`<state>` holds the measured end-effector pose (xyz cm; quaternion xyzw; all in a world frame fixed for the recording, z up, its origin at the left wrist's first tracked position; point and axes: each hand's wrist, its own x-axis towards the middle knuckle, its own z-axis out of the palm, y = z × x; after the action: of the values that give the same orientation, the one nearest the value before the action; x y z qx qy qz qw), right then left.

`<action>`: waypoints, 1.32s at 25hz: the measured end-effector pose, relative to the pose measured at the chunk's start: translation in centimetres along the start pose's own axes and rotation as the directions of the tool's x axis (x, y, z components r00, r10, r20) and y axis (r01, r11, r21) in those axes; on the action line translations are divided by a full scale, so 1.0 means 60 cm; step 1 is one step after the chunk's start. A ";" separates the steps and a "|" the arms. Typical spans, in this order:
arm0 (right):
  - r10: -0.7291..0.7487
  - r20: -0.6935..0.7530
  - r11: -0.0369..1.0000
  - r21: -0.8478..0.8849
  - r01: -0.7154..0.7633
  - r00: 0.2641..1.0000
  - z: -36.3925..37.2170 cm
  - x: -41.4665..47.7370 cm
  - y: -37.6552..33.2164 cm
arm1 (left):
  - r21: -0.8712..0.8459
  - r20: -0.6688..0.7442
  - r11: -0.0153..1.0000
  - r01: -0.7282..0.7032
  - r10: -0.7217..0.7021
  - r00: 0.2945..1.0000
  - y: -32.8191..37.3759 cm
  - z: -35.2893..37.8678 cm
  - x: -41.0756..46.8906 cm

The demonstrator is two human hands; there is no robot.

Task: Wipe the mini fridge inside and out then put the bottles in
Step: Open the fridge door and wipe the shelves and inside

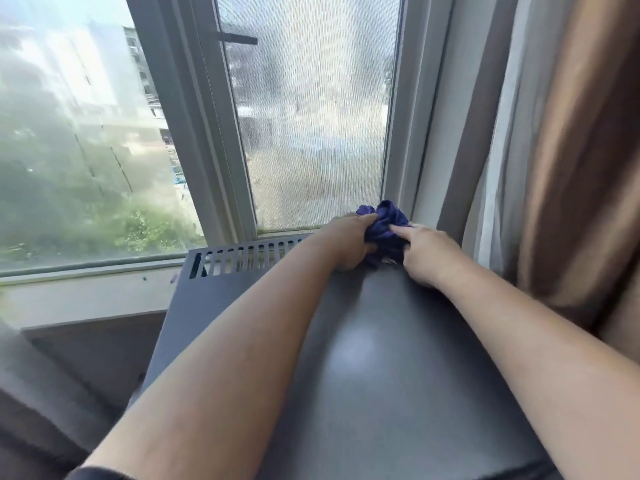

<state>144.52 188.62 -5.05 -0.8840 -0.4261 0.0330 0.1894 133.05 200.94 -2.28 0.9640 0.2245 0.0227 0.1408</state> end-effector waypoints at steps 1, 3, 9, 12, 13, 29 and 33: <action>-0.004 -0.006 1.000 -0.001 0.004 1.000 0.000 -0.008 -0.001 | 0.010 0.002 1.000 -0.006 0.006 1.000 0.001 -0.002 -0.008; -0.004 -0.013 1.000 -0.018 0.004 1.000 0.000 -0.034 -0.002 | 0.018 0.003 1.000 -0.022 0.022 1.000 0.007 -0.002 -0.032; -0.008 -0.029 1.000 -0.004 0.008 1.000 0.001 -0.158 -0.021 | 0.056 0.006 0.995 -0.081 0.080 0.997 0.034 -0.003 -0.147; -0.002 -0.025 1.000 0.027 0.003 1.000 -0.003 -0.250 -0.032 | 0.071 0.004 0.993 -0.097 0.097 0.995 0.056 0.002 -0.239; -0.001 -0.025 0.999 0.044 0.002 1.000 -0.004 -0.287 -0.037 | 0.068 0.007 0.993 -0.100 0.100 0.995 0.065 0.007 -0.275; -0.128 -0.012 0.981 0.144 0.128 0.992 0.013 -0.524 -0.134 | 0.109 -0.113 0.993 0.054 -0.041 0.993 0.076 0.063 -0.538; -0.170 0.053 0.981 0.104 0.164 0.984 0.029 -0.487 -0.199 | 0.122 -0.077 0.985 0.119 -0.110 0.991 0.007 0.036 -0.531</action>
<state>116.73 173.54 -5.35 -0.8332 -0.5023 0.0655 0.2219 104.87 186.01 -3.63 0.9550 0.2854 0.0342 0.0728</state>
